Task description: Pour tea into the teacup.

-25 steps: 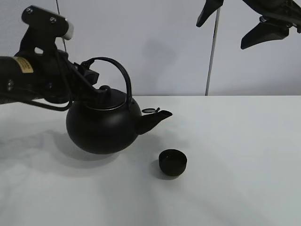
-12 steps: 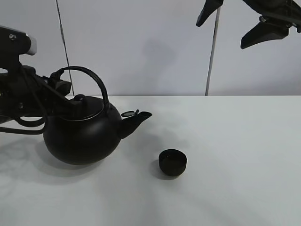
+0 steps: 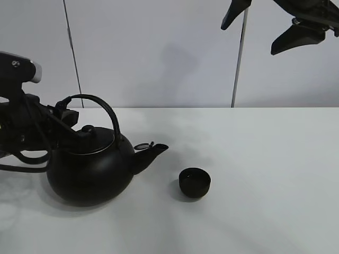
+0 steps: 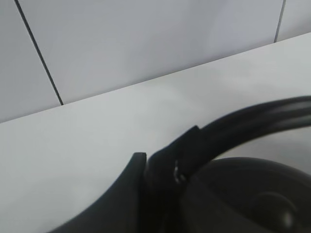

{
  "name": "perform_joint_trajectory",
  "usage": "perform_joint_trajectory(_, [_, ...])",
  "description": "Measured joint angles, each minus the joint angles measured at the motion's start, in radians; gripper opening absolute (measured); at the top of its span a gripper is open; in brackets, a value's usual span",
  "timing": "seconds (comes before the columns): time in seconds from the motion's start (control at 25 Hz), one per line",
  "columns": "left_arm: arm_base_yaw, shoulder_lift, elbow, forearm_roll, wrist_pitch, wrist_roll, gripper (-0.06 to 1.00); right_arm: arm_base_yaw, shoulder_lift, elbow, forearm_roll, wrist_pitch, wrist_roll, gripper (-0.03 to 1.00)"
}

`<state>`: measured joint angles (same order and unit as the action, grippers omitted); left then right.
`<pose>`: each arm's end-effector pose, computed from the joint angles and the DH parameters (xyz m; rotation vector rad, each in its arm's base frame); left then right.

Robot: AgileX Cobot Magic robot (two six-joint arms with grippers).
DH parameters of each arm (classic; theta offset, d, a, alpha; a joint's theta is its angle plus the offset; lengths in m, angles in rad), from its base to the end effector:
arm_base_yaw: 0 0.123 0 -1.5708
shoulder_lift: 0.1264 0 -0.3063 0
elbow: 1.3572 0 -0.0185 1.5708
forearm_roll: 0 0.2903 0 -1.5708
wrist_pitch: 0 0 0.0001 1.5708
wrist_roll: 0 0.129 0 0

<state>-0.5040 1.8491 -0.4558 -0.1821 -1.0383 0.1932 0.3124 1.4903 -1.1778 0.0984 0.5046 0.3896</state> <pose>0.3048 -0.1451 0.0945 0.4433 1.7906 -0.1380 0.3762 0.1279 0.2964 0.1662 2.3355 0.4544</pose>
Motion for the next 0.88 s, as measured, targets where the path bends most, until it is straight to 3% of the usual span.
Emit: perform_joint_trajectory(0.88, [0.0, 0.0, 0.064, 0.003, -0.034, -0.074, 0.09, 0.0, 0.0, 0.0, 0.0, 0.0, 0.0, 0.59])
